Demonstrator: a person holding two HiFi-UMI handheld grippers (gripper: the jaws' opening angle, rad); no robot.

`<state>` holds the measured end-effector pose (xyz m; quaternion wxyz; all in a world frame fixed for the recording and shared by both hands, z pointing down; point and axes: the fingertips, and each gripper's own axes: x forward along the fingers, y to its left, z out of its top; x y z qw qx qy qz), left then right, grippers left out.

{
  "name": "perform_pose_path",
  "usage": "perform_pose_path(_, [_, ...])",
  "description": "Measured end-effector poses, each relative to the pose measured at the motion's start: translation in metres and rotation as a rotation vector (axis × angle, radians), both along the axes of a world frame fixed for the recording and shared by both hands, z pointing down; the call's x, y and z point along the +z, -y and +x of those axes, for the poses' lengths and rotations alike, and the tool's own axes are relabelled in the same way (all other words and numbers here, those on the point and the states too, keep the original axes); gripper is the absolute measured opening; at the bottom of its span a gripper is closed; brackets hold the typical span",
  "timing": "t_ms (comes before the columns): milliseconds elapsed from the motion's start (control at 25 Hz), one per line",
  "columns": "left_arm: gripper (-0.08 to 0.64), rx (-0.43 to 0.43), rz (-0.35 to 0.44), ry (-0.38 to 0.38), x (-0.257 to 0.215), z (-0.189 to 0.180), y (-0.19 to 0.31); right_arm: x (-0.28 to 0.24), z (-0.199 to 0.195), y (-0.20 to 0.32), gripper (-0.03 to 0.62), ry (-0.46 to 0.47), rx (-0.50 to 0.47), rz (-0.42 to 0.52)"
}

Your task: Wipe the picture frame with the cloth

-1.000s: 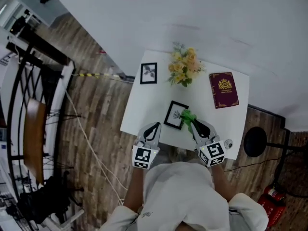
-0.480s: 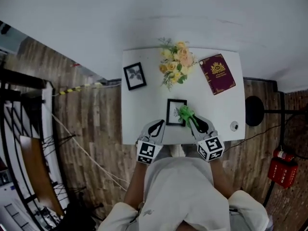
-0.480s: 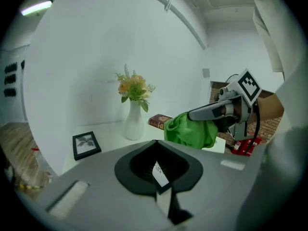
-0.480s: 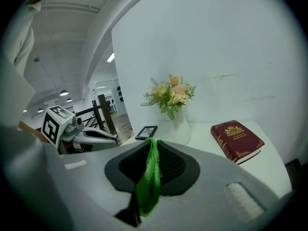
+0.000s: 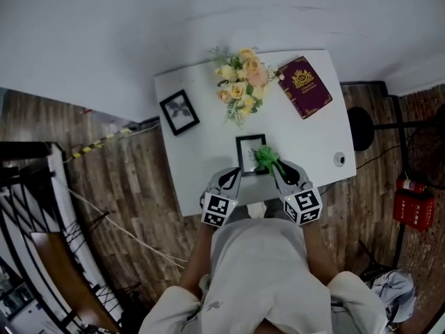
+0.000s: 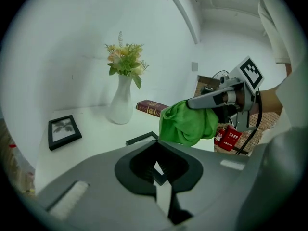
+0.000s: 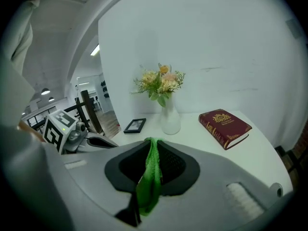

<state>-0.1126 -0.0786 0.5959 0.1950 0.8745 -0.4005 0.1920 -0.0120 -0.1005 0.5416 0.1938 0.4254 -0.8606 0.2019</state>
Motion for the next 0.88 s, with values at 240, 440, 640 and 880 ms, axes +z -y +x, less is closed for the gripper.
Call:
perform_pose_path(240, [0.020,0.078,-0.060,0.038,0.028,0.005,-0.004,0.013,0.001,-0.003,0.046,-0.017,0.050,-0.019])
perform_pose_path(440, [0.020,0.107,-0.106,0.063,0.048,0.006,-0.005,0.023,-0.001,-0.002,0.046,-0.018,0.063,-0.036])
perform_pose_path(640, [0.020,0.105,-0.137,0.073,0.058,0.010,-0.003,0.031,-0.004,0.001,0.046,-0.016,0.039,-0.057])
perform_pose_path(880, [0.020,0.103,-0.162,0.091,0.069,0.015,-0.001,0.040,-0.015,0.008,0.046,0.003,-0.019,-0.081])
